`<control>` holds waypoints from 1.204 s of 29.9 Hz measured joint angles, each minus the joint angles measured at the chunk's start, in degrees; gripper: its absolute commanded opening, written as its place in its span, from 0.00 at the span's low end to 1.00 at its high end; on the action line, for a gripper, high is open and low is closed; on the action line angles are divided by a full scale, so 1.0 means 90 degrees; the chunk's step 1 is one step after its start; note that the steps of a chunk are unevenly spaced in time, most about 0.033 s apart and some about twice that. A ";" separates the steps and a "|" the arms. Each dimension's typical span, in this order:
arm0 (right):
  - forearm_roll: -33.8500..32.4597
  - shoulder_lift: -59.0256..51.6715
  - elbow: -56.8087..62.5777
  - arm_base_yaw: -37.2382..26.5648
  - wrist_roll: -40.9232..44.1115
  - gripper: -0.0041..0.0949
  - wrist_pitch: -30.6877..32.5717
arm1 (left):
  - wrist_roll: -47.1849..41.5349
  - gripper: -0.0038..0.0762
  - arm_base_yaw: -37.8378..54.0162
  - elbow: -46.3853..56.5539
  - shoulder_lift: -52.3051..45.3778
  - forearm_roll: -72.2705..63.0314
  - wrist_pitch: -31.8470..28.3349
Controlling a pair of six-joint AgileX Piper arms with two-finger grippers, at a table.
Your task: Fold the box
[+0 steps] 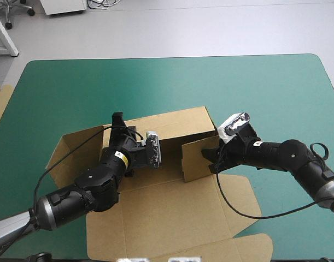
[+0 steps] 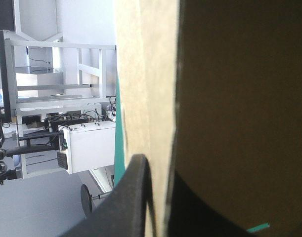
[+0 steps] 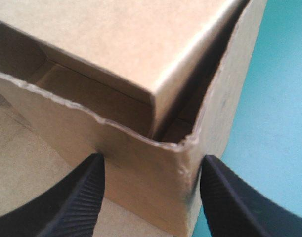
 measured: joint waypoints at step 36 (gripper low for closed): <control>0.0753 0.0000 0.0905 0.1928 -0.0316 0.49 -0.3892 | -0.0280 0.03 0.0000 0.0027 0.0057 0.0161 0.0010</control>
